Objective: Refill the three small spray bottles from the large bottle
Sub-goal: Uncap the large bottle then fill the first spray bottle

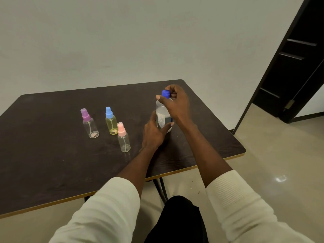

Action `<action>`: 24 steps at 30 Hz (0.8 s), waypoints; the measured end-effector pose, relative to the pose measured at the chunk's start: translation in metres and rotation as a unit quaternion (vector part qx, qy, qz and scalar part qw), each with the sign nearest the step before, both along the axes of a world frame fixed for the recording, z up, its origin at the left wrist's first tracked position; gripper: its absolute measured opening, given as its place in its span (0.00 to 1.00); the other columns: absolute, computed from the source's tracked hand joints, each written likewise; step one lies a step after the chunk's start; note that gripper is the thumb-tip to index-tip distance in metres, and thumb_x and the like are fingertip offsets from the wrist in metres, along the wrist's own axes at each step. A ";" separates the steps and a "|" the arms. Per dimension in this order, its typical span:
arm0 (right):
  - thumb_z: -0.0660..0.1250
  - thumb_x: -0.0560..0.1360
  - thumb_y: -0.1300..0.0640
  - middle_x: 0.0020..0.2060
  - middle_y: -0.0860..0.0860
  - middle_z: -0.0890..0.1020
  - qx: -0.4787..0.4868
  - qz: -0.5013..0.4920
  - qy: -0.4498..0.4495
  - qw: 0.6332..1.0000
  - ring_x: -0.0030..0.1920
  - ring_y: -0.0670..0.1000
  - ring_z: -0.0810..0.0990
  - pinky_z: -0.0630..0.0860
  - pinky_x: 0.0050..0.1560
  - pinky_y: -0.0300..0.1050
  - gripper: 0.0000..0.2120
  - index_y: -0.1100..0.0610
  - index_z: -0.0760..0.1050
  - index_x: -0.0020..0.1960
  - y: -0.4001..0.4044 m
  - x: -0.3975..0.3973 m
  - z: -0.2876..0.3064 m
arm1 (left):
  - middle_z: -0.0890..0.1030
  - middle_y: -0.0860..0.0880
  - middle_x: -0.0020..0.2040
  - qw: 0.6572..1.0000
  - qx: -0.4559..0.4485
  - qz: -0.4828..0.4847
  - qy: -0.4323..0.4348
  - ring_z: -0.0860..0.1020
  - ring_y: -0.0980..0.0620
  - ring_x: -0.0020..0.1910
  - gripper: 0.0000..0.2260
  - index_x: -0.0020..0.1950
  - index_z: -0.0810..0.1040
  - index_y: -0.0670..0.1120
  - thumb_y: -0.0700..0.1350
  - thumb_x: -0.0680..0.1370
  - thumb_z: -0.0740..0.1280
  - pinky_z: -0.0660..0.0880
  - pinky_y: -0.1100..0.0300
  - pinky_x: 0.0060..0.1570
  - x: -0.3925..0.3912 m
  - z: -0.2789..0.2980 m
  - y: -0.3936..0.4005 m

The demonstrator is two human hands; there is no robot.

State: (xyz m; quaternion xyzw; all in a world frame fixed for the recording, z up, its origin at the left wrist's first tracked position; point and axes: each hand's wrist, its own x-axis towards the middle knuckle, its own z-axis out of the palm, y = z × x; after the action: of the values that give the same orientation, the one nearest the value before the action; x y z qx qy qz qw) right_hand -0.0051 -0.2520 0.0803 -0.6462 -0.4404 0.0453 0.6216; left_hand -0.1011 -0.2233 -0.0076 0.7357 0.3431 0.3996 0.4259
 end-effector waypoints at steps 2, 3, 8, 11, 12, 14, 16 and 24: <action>0.76 0.70 0.56 0.47 0.51 0.80 0.001 -0.012 -0.010 1.000 0.43 0.46 0.77 0.72 0.44 0.30 0.12 0.55 0.75 0.48 0.003 -0.002 0.002 | 0.75 0.48 0.71 1.000 -0.002 0.001 0.006 0.74 0.46 0.69 0.34 0.76 0.64 0.50 0.56 0.74 0.74 0.72 0.52 0.63 0.001 0.001 0.000; 0.75 0.70 0.58 0.46 0.51 0.80 0.002 -0.015 -0.005 1.000 0.43 0.46 0.76 0.71 0.44 0.30 0.10 0.55 0.75 0.48 0.004 -0.002 0.002 | 0.76 0.48 0.70 1.000 -0.002 0.002 0.006 0.74 0.45 0.68 0.34 0.76 0.64 0.50 0.56 0.75 0.74 0.73 0.50 0.64 0.001 0.000 0.001; 0.70 0.74 0.62 0.48 0.46 0.81 0.003 -0.008 0.023 1.000 0.47 0.44 0.78 0.71 0.47 0.26 0.10 0.55 0.78 0.55 0.003 -0.004 -0.001 | 0.77 0.48 0.68 1.000 0.002 0.008 0.000 0.76 0.46 0.66 0.34 0.76 0.66 0.49 0.58 0.74 0.74 0.76 0.47 0.63 -0.001 -0.001 0.001; 0.69 0.75 0.63 0.49 0.46 0.82 0.040 -0.003 0.055 0.998 0.50 0.44 0.80 0.75 0.51 0.33 0.10 0.55 0.78 0.55 -0.001 -0.003 0.001 | 0.78 0.49 0.68 1.000 0.001 0.007 0.000 0.76 0.47 0.66 0.34 0.75 0.67 0.49 0.59 0.73 0.74 0.76 0.47 0.62 -0.001 -0.001 0.002; 0.69 0.75 0.64 0.49 0.47 0.82 0.064 -0.004 0.079 0.995 0.50 0.44 0.80 0.75 0.51 0.33 0.10 0.54 0.78 0.55 -0.004 -0.002 0.003 | 0.78 0.49 0.68 1.000 0.001 0.005 0.001 0.76 0.48 0.65 0.35 0.75 0.67 0.50 0.61 0.72 0.74 0.77 0.46 0.62 -0.001 -0.001 0.002; 0.69 0.75 0.64 0.49 0.48 0.82 0.104 -0.026 0.115 0.988 0.50 0.44 0.80 0.76 0.49 0.32 0.10 0.52 0.77 0.53 -0.009 0.001 0.007 | 0.78 0.50 0.68 1.000 0.001 0.006 0.007 0.76 0.48 0.65 0.35 0.74 0.67 0.50 0.62 0.72 0.74 0.77 0.47 0.61 -0.001 -0.001 0.002; 0.69 0.74 0.65 0.48 0.49 0.81 0.103 -0.068 0.120 0.985 0.48 0.46 0.80 0.75 0.49 0.32 0.10 0.54 0.77 0.52 -0.015 0.007 0.002 | 0.78 0.49 0.68 1.000 0.004 0.012 0.013 0.76 0.48 0.65 0.35 0.74 0.67 0.49 0.61 0.72 0.74 0.77 0.48 0.61 -0.001 0.000 0.001; 0.68 0.75 0.64 0.49 0.52 0.76 -0.171 -0.171 0.004 0.970 0.48 0.50 0.76 0.76 0.50 0.43 0.11 0.52 0.70 0.50 -0.053 0.034 -0.068 | 0.76 0.48 0.70 0.999 0.025 0.019 0.031 0.75 0.46 0.67 0.34 0.74 0.66 0.49 0.59 0.73 0.74 0.76 0.51 0.61 -0.001 -0.001 0.001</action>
State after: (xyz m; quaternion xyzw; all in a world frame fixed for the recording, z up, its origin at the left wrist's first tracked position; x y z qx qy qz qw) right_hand 0.0290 -0.3050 0.0120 -0.8083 -0.3069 0.0150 0.5023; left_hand -0.1020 -0.2219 -0.0087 0.7518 0.3598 0.3929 0.3885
